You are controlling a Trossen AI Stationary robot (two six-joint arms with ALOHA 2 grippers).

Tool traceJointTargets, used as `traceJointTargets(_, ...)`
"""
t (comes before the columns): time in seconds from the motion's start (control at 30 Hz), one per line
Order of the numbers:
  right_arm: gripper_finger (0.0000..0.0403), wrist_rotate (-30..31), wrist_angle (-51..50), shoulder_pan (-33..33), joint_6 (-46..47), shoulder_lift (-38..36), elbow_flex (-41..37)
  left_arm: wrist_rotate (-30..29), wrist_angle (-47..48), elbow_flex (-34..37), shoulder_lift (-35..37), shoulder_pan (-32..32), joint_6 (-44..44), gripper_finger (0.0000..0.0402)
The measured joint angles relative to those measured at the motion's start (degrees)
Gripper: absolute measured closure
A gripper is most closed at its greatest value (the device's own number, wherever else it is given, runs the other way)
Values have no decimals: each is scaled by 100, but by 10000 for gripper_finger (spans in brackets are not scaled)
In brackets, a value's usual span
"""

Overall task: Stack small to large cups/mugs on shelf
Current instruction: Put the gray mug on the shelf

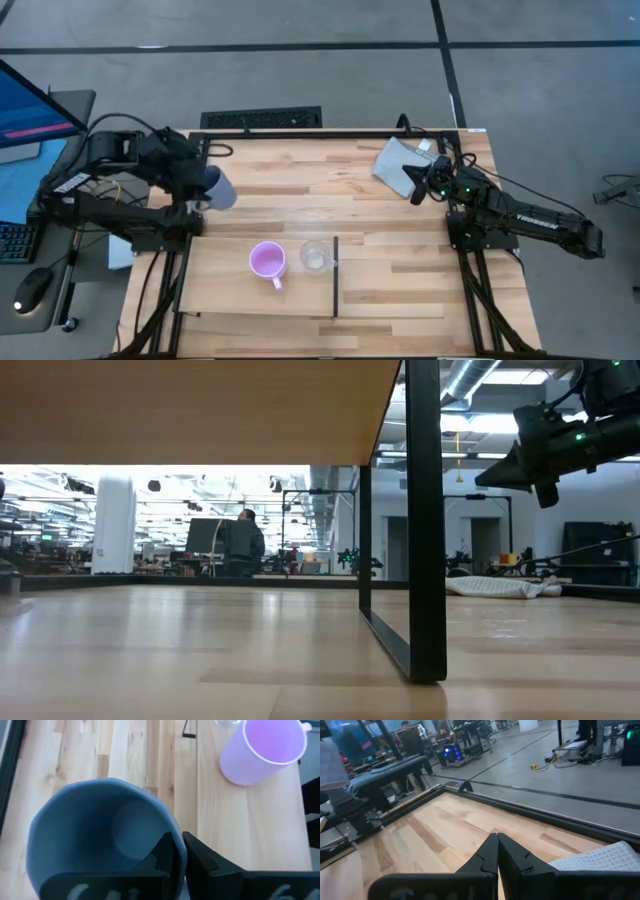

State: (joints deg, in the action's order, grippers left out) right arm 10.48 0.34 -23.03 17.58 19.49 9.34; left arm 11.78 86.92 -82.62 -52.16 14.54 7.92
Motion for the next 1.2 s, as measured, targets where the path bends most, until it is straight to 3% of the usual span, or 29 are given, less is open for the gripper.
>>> traceJointTargets(0.8,376,13,-6,0,0,0,0,-2083,18,-25,-847,-4548,-4341,394)
traceJointTargets(0.97,376,11,-9,0,-2,0,0,-2266,182,-25,-1217,-5082,-4903,394)
traceJointTargets(1.2,376,13,-15,0,-7,0,0,-2314,-442,-25,-1577,-5511,-5176,394)
